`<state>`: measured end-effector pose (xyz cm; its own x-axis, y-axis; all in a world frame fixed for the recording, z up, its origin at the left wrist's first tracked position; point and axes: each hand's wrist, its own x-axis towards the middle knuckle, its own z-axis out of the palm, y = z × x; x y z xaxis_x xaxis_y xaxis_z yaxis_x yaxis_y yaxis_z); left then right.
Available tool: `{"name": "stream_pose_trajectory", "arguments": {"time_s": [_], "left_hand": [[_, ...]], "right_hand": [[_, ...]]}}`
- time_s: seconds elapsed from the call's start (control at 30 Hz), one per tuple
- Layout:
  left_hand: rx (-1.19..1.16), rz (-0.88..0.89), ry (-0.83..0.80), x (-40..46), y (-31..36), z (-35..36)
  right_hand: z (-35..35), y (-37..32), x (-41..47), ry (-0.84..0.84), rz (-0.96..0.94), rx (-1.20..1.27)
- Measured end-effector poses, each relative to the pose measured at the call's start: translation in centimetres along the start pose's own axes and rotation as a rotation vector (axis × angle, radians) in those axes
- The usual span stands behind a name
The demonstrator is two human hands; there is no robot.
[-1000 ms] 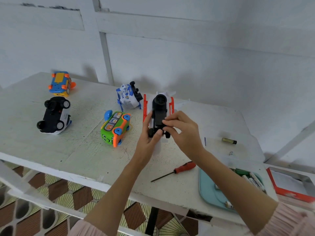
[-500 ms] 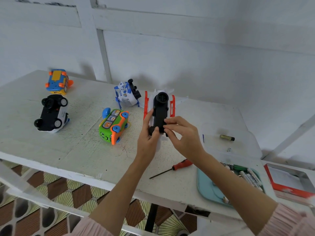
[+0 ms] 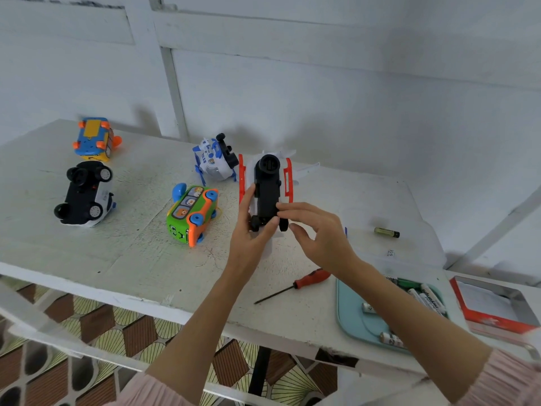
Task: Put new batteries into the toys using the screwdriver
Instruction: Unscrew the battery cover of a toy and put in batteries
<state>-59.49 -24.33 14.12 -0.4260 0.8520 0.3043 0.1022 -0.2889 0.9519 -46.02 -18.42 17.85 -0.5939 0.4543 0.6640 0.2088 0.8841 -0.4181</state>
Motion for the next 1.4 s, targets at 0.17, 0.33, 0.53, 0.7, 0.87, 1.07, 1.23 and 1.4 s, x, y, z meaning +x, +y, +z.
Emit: {"name": "stream_pose_trajectory", "arguments": {"time_s": [0.17,0.33,0.53,0.7,0.87,1.07,1.23,1.4], "left_hand": [[0.037,0.054,0.033,0.3,-0.4,-0.2],[0.046,0.060,0.082,0.9,-0.6,-0.6],[0.053,0.063,0.137,1.2,-0.8,-0.6],[0.052,0.074,0.159,0.9,-0.8,-0.2],[0.080,0.063,0.150,0.9,-1.3,-0.3],[0.140,0.087,0.139,0.6,-1.3,-0.3],[0.140,0.089,0.114,0.4,-1.2,0.0],[0.156,0.068,0.112,0.3,-1.0,0.2]], "right_hand": [[-1.5,0.2,-1.6,0.108,0.091,0.055],[-1.5,1.8,-5.6,-0.242,0.179,0.038],[0.0,2.3,-7.4,-0.498,0.127,-0.128],[0.6,2.2,-7.4,-0.498,0.091,-0.177],[-0.8,1.3,-6.6,-0.419,0.300,0.073],[-4.0,-1.0,-3.7,-0.203,0.478,0.369],[-5.2,-1.1,-2.3,-0.052,0.306,0.139],[-5.3,-0.8,-2.1,-0.024,0.208,0.058]]}}
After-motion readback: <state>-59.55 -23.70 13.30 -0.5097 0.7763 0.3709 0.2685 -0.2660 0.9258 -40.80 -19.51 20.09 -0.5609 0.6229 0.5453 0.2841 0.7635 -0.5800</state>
